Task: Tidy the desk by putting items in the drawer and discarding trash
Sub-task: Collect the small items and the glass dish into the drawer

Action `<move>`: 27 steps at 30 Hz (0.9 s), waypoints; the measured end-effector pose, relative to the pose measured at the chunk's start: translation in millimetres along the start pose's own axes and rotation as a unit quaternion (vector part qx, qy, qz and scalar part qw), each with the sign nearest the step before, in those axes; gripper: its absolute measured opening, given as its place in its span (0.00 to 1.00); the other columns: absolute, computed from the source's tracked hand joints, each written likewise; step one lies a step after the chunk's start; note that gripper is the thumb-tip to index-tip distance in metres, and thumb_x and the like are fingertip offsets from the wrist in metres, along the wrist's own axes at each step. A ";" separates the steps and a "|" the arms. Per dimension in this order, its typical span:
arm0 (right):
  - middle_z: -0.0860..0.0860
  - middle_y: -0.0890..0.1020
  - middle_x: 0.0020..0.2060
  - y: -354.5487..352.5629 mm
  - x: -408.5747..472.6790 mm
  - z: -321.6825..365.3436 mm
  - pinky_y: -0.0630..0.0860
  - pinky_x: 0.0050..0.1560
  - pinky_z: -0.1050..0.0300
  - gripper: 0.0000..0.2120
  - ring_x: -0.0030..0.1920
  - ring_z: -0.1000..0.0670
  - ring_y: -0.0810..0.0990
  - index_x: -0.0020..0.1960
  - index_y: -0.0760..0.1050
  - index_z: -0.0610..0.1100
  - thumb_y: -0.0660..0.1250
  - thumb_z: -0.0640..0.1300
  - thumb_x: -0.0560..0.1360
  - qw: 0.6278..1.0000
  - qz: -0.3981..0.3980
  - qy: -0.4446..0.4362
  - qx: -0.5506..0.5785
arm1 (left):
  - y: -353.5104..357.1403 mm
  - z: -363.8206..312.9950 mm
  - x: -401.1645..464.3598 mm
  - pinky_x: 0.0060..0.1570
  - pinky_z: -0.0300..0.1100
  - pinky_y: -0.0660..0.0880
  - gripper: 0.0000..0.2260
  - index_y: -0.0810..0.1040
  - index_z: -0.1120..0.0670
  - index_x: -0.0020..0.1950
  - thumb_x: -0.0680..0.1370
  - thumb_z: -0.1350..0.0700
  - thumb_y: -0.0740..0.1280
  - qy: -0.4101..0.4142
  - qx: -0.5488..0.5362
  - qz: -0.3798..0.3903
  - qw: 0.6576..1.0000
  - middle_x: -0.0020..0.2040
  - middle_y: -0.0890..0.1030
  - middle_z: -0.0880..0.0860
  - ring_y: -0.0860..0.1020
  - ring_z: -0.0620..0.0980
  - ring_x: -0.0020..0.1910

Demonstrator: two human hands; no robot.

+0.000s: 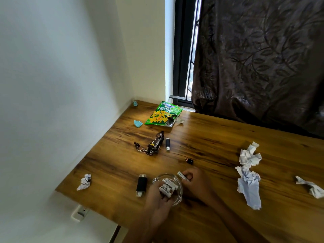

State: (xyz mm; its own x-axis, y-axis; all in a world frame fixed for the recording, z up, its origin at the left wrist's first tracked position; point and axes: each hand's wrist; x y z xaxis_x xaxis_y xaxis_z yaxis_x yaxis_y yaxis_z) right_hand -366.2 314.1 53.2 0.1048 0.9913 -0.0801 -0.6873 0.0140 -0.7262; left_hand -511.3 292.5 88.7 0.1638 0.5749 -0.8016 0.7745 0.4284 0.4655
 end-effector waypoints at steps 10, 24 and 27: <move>0.55 0.79 0.43 -3.6 -4.7 -6.0 0.69 0.39 0.69 0.10 0.41 0.59 0.74 0.54 0.78 0.44 0.69 0.41 0.73 0.996 0.004 0.031 0.087 | -9.1 2.9 -23.4 0.65 0.47 0.65 0.18 0.69 0.63 0.68 0.80 0.57 0.58 0.057 0.049 0.003 0.997 0.68 0.71 0.62 0.69 0.57 0.68; 0.55 0.69 0.66 -11.1 -24.6 27.7 0.56 0.64 0.50 0.12 0.66 0.51 0.60 0.60 0.75 0.53 0.63 0.44 0.77 0.945 0.194 -0.175 -0.194 | -26.4 8.1 -17.7 0.38 0.41 0.75 0.16 0.69 0.47 0.66 0.79 0.58 0.60 0.278 0.285 -0.097 0.912 0.53 0.76 0.49 0.79 0.49 0.47; 0.55 0.70 0.66 -9.4 -26.1 31.1 0.56 0.63 0.50 0.13 0.66 0.50 0.60 0.60 0.75 0.51 0.63 0.44 0.77 0.944 0.180 -0.185 -0.206 | -30.1 12.1 -13.2 0.38 0.39 0.74 0.17 0.69 0.49 0.68 0.79 0.57 0.61 0.279 0.316 -0.099 0.901 0.54 0.76 0.50 0.79 0.48 0.48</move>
State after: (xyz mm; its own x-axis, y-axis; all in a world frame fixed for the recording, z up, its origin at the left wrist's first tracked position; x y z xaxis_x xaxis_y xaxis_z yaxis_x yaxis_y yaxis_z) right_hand -384.8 292.2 83.4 -0.3923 0.9014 -0.1830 -0.2857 -0.3085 -0.9073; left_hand -529.4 263.5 80.7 -0.2117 0.8680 -0.4493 0.9772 0.1794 -0.1138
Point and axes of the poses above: each hand's wrist, its own x-axis towards the middle knuckle, its own y-axis out of the palm, z = x × y
